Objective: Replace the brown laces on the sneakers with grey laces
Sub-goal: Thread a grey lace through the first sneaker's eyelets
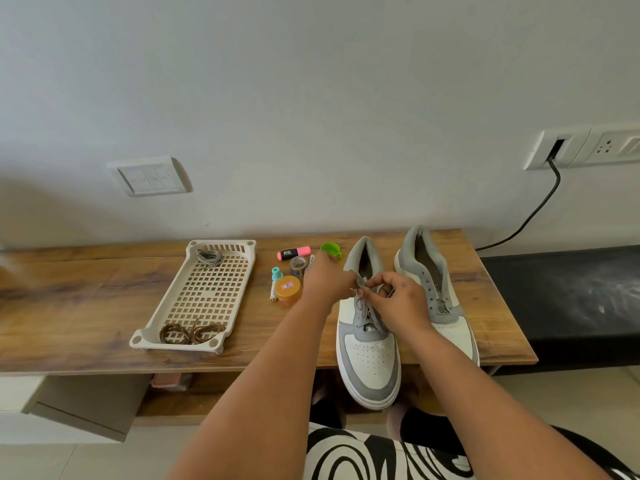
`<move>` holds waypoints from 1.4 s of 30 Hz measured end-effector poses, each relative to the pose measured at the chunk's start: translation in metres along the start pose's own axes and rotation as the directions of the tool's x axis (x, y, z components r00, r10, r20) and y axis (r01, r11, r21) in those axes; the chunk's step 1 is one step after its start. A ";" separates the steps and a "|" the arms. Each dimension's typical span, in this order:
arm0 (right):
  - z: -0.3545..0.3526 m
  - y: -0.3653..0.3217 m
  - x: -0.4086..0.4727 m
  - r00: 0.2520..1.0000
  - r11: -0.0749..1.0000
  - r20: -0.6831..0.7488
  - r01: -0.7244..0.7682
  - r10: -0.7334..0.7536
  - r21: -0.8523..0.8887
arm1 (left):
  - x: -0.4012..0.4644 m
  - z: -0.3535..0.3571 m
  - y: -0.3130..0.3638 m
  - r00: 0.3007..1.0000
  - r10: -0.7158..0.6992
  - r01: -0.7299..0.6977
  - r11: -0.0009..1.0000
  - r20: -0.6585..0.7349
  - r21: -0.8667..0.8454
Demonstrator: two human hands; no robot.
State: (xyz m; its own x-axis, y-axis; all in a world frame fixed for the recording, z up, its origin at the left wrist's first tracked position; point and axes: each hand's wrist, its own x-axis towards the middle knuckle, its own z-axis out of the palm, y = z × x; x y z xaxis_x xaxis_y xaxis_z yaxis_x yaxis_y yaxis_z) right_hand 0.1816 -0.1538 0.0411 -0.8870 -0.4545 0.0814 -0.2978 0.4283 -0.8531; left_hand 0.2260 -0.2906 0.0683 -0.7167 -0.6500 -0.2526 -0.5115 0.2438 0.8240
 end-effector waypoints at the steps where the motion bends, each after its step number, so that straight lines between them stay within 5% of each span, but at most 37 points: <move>1: -0.002 -0.001 0.000 1.000 1.000 0.011 -0.020 0.020 0.008 | 0.000 -0.004 0.003 0.997 -0.060 0.063 0.995 0.039 -0.076; 3: -0.009 -0.005 0.001 0.995 0.995 0.053 -0.083 0.080 0.050 | -0.001 -0.013 0.003 0.996 -0.073 0.078 0.993 0.061 -0.084; 7: -0.031 -0.007 0.005 0.959 0.916 0.193 -0.260 0.208 0.305 | -0.015 -0.027 -0.003 0.957 0.288 -0.286 0.922 0.033 0.262; 12: -0.052 -0.004 -0.006 0.966 0.896 0.140 -0.256 0.219 0.363 | -0.030 -0.021 -0.004 0.878 0.456 -0.477 0.811 0.146 0.339; 20: -0.024 -0.009 -0.027 0.991 0.989 0.050 -0.129 0.126 0.067 | -0.030 -0.002 -0.007 0.868 0.475 -0.478 0.715 0.148 0.510; 42: -0.002 -0.011 -0.020 0.961 0.961 -0.037 -0.272 0.273 0.046 | -0.019 -0.006 -0.006 0.874 0.444 -0.476 0.705 0.196 0.526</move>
State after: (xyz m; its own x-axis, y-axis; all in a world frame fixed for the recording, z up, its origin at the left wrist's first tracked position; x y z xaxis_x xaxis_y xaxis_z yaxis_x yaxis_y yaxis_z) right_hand 0.2022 -0.1478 0.0492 -0.9472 -0.2905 -0.1358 -0.0291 0.4994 -0.8659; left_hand 0.2461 -0.2839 0.0709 -0.9467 -0.3188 0.0455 -0.2687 0.8599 0.4340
